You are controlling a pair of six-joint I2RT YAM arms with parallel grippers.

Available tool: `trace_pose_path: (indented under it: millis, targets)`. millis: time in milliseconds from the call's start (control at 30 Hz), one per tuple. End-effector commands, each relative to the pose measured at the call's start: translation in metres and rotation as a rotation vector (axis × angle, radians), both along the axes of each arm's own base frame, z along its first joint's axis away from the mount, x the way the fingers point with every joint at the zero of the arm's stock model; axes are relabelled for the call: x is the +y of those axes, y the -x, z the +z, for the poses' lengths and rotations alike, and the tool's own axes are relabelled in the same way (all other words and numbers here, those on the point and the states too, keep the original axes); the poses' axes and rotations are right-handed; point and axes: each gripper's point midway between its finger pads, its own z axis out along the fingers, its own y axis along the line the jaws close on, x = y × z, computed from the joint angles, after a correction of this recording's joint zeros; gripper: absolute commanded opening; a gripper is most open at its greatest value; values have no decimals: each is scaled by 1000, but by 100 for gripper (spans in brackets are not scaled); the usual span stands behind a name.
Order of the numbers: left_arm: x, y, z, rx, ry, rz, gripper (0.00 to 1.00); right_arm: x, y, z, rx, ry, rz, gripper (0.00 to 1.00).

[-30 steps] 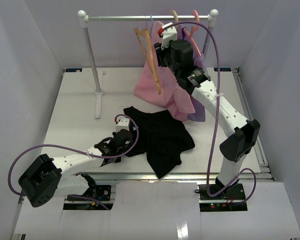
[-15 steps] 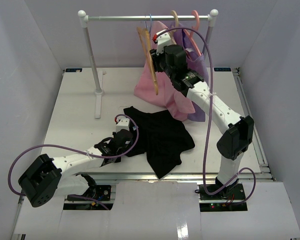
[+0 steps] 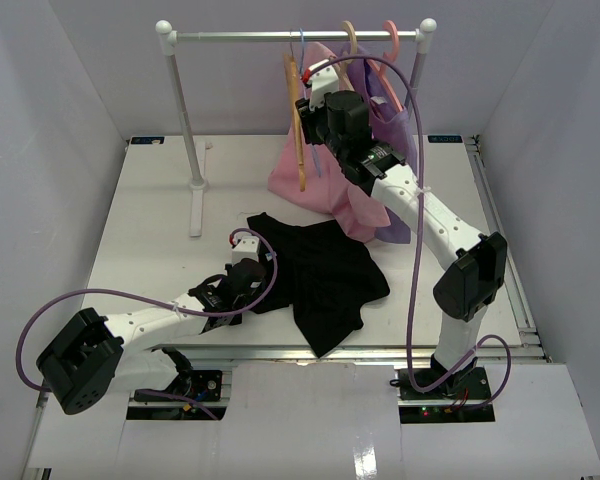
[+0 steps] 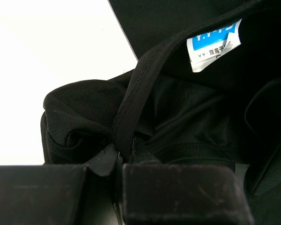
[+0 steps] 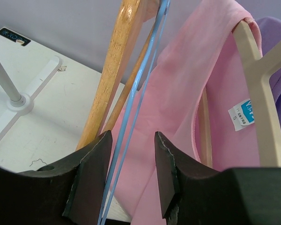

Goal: Place the t-shirt on the hanger

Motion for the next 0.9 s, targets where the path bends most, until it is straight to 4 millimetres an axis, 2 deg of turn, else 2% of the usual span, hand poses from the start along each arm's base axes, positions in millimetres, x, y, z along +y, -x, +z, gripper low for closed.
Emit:
trace_pose_path:
  millis: [0,100,167,267,400,733,867]
  targets:
    - [-10,-7,17,-33,35,-9,0,0,-1,27,-64,-44,-12,47]
    - [-10,-7,17,-33,33,-9,0,5,-8,11,-41,-33,-16,41]
    - [-10,-7,16,-30,32,-9,0,7,-11,6,-35,-31,-22,34]
    - [-10,-7,15,-28,30,-9,0,9,-12,8,-40,-38,-20,20]
    - [-11,-7,15,-27,30,-12,0,5,-13,22,-63,-40,-42,9]
    - [-11,-7,16,-30,40,-11,0,-16,-1,69,-141,-64,-96,8]
    - [-12,-6,15,-22,34,-16,0,-23,1,82,-151,-62,-119,8]
